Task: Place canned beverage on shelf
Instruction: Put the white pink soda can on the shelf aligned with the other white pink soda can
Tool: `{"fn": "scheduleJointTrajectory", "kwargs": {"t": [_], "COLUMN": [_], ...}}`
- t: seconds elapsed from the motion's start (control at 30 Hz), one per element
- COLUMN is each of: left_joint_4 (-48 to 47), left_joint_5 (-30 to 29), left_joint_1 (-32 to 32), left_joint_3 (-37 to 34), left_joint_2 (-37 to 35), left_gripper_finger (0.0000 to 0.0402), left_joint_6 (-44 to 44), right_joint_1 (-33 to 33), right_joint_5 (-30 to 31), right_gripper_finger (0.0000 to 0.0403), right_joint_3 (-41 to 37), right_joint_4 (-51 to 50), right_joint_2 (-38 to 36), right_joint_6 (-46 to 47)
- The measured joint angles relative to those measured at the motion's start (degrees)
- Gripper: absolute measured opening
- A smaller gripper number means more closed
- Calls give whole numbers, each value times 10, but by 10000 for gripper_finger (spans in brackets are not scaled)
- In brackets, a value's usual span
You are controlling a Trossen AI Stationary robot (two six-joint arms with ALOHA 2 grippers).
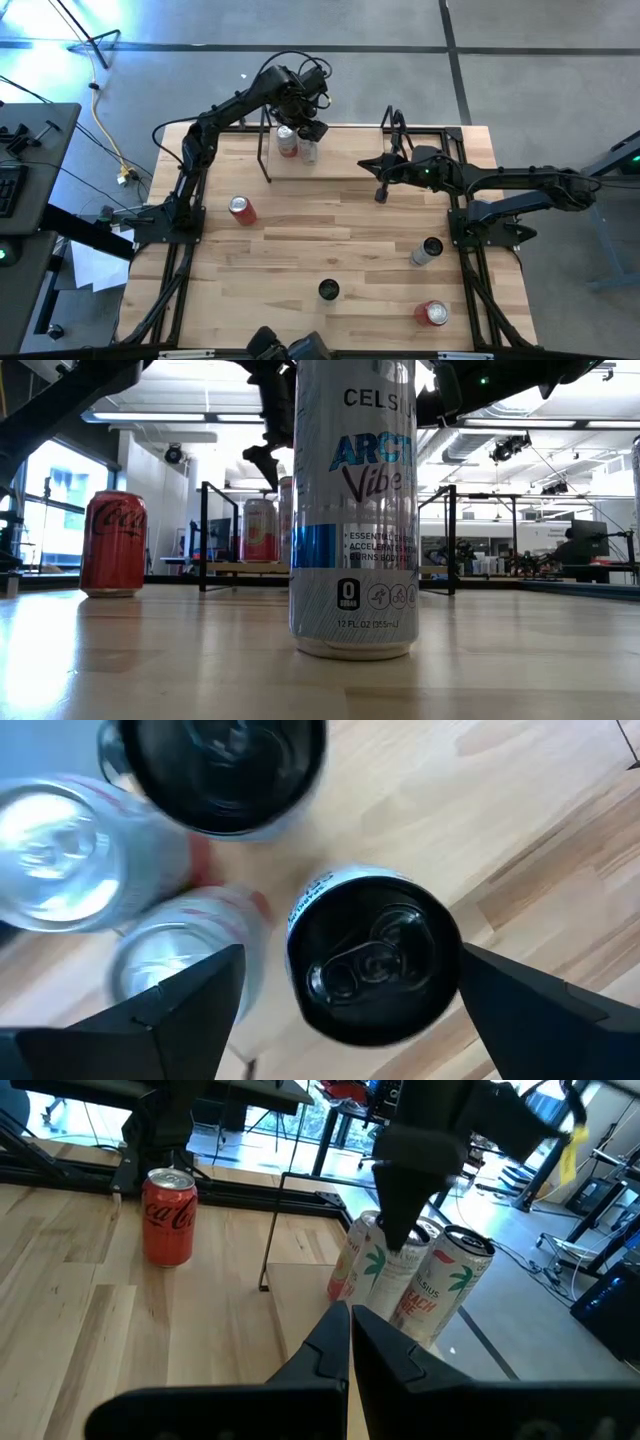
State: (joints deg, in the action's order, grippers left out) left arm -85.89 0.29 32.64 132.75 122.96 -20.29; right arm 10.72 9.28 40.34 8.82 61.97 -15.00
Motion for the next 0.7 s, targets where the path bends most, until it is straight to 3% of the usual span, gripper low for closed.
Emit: {"fn": "scheduleJointTrajectory", "kwargs": {"t": [0.23, 0.47, 0.7], "left_joint_4": [3, 18, 71], "left_joint_5": [-76, -89, -177], "left_joint_1": [-9, -23, -65], "left_joint_3": [0, 0, -4], "left_joint_2": [-40, -66, -91], "left_gripper_finger": [347, 347, 347], "left_joint_6": [32, 57, 112], "right_joint_1": [0, 0, -12], "right_joint_5": [0, 0, 1], "right_gripper_finger": [0, 0, 0], "right_joint_3": [0, 0, 0], "right_joint_4": [0, -1, -15], "right_joint_2": [0, 0, 6], "right_joint_6": [-3, 0, 1]}}
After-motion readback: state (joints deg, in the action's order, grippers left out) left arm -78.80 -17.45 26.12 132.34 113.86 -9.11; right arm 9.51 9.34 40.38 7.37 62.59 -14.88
